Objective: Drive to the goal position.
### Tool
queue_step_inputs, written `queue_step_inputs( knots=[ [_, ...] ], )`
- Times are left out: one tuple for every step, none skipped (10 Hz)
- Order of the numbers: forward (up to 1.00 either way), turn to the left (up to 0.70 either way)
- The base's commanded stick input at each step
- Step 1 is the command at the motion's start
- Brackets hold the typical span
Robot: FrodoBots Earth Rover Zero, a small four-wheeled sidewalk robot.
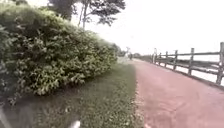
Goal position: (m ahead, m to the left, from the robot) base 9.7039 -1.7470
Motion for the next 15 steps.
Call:
queue_step_inputs(
  knots=[
    [0.7,-0.27],
    [0.7,-0.27],
    [0.7,-0.27],
    [0.7,-0.27],
    [0.7,-0.25],
    [0.7,0.0],
    [0.7,0.0],
    [0.7,0.0],
    [0.7,0.0],
    [0.7,0.0],
    [0.7,0.0],
    [0.7,0.0],
    [0.7,0.0],
    [0.7,0.0],
    [0.7,0.0]
  ],
)
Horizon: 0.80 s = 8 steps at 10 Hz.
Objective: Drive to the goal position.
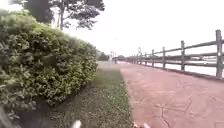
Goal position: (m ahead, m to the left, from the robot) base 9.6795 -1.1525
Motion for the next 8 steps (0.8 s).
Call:
queue_step_inputs(
  knots=[
    [0.7,0.0],
    [0.7,0.0],
    [0.7,0.0],
    [0.7,-0.25],
    [0.7,-0.27],
    [0.7,-0.27],
    [0.7,-0.27],
    [0.7,-0.27]
  ],
)
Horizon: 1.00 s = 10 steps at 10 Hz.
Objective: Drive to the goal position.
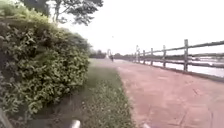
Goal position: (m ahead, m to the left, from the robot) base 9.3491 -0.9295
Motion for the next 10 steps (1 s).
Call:
queue_step_inputs(
  knots=[
    [0.7,-0.27],
    [0.7,-0.27],
    [0.7,-0.27],
    [0.7,-0.27],
    [0.7,-0.27],
    [0.7,-0.27],
    [0.7,-0.27],
    [0.7,-0.27],
    [0.7,-0.27],
    [0.7,-0.27]
  ],
)
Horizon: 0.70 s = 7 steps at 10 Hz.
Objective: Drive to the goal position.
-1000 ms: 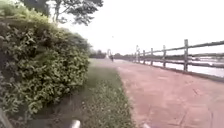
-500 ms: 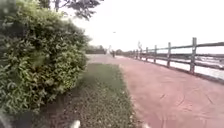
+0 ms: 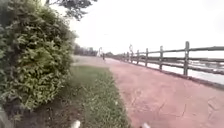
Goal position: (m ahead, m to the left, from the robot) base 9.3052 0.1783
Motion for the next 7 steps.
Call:
queue_step_inputs(
  knots=[
    [0.7,-0.27],
    [0.7,-0.18],
    [0.7,0.0],
    [0.7,0.0],
    [0.7,0.0],
    [0.7,-0.03],
    [0.7,-0.2]
  ],
)
